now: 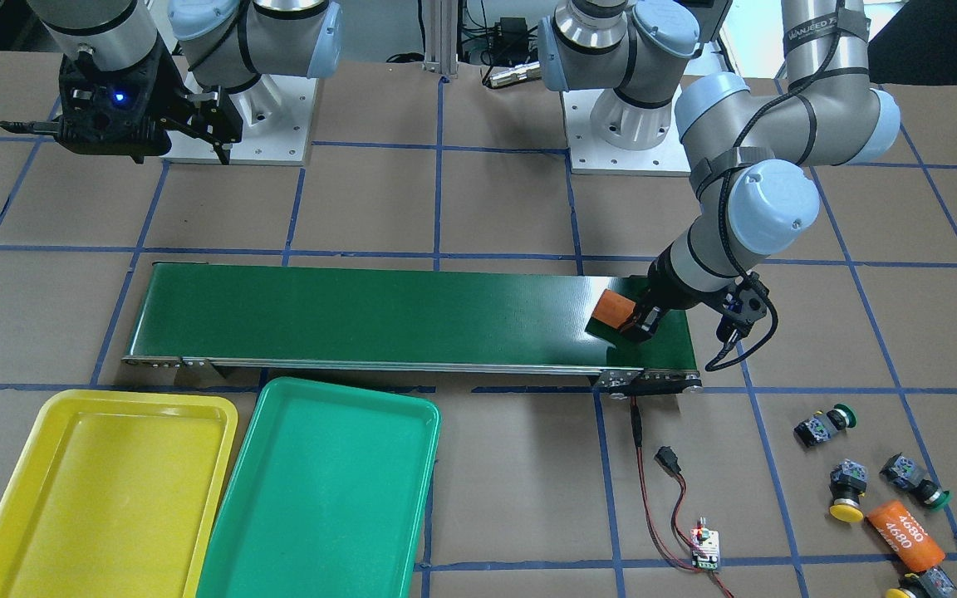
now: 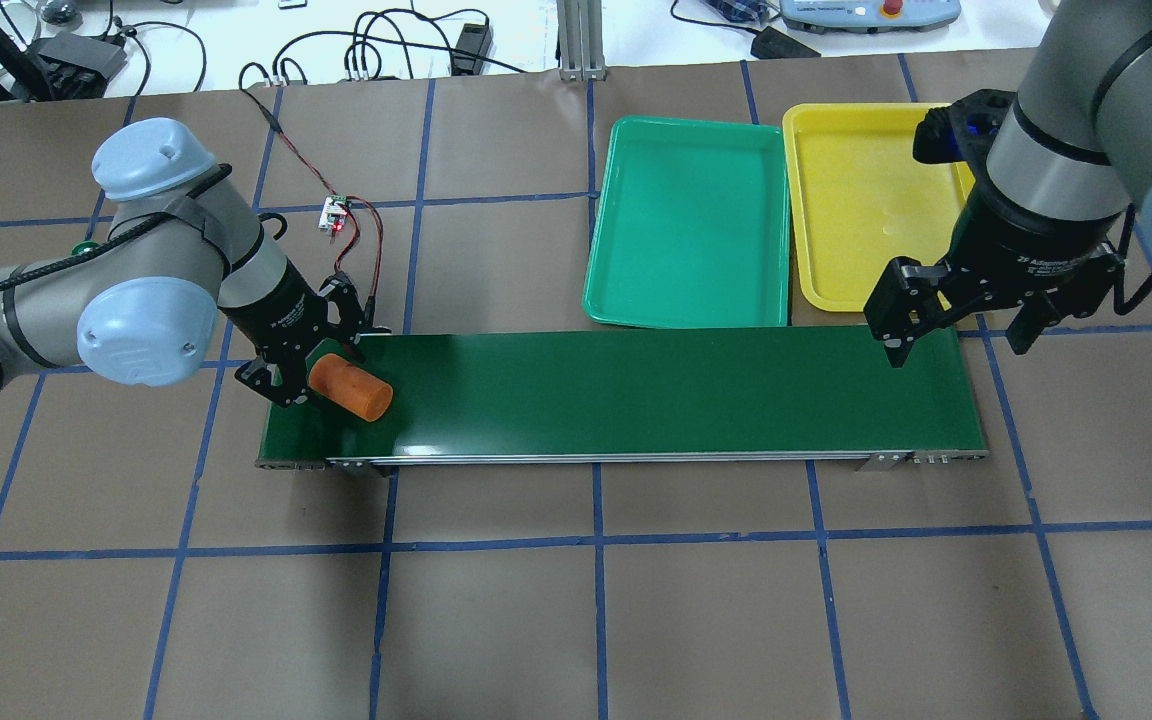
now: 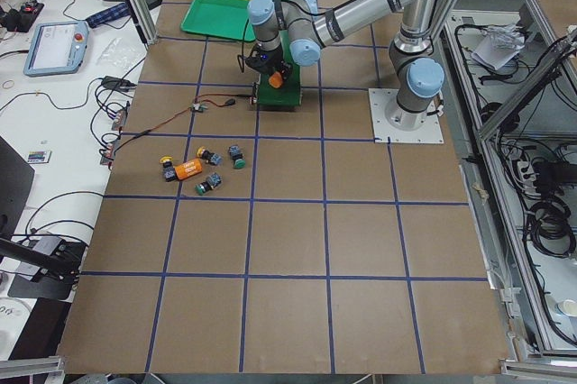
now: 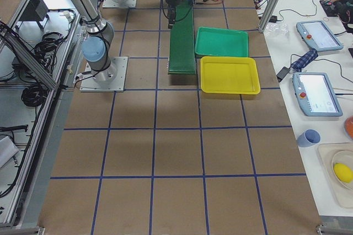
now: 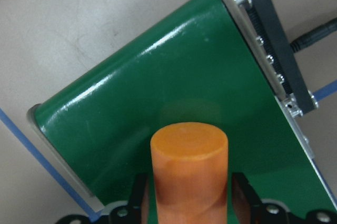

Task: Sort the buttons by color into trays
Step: 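Carry the orange cylinder with the left gripper onto the green belt, then return the left gripper to the buttons and grasp a blue-based button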

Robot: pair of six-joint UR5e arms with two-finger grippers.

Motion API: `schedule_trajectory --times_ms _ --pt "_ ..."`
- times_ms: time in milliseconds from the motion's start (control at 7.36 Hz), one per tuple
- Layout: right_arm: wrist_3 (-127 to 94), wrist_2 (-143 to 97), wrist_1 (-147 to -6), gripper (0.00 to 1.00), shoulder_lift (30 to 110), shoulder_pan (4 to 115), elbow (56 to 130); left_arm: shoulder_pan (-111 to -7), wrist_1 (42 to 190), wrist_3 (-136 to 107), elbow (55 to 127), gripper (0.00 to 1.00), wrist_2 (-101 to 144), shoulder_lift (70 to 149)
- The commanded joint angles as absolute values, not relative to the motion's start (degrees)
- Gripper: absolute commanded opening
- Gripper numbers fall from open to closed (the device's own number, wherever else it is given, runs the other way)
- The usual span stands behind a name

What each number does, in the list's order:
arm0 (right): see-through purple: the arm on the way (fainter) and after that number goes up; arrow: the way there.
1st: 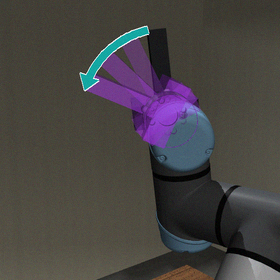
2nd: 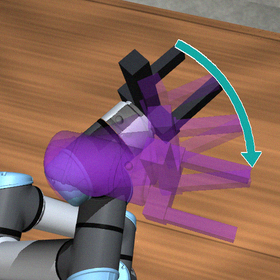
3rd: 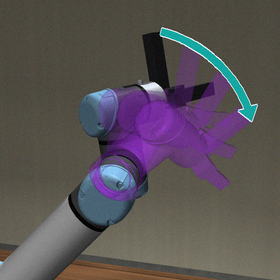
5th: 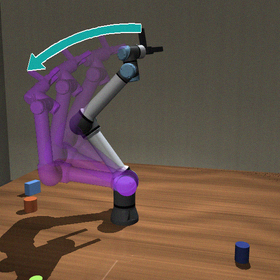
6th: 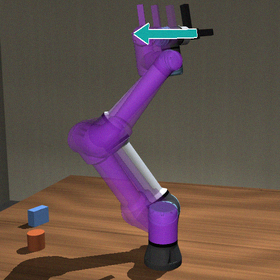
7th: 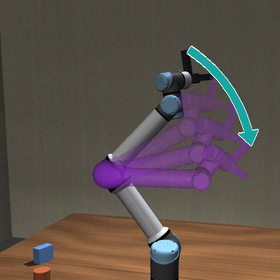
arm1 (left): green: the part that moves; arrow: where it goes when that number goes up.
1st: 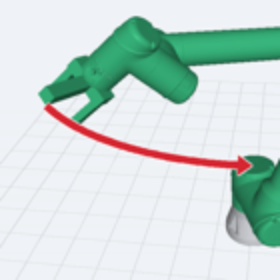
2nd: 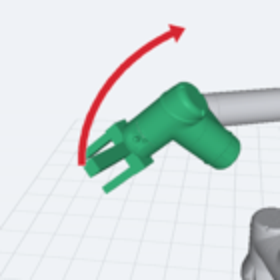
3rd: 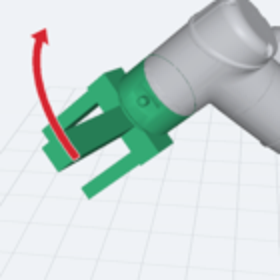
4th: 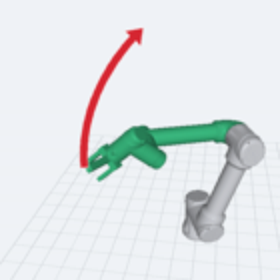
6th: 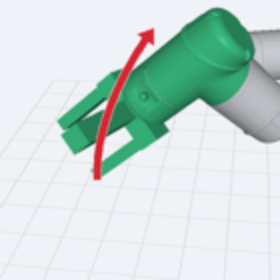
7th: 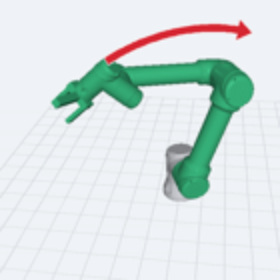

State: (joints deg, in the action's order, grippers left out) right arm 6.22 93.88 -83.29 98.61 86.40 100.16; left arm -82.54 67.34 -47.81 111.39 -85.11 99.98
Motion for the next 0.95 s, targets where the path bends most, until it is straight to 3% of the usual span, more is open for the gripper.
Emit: schedule_trajectory --times_ms 0,408,815 --pt "6.15 94.39 -83.23 1.00 98.70 86.40 100.20 -81.66 70.81 -39.36 107.61 1.00 -84.90 98.09" --pt "6.15 94.39 -83.15 1.00 98.70 86.40 100.28 -69.21 73.05 -0.65 97.76 1.00 -86.30 105.26" --pt "6.15 94.22 -83.23 1.00 98.70 86.40 100.20 -66.10 71.90 34.86 86.87 1.00 -89.21 117.56"
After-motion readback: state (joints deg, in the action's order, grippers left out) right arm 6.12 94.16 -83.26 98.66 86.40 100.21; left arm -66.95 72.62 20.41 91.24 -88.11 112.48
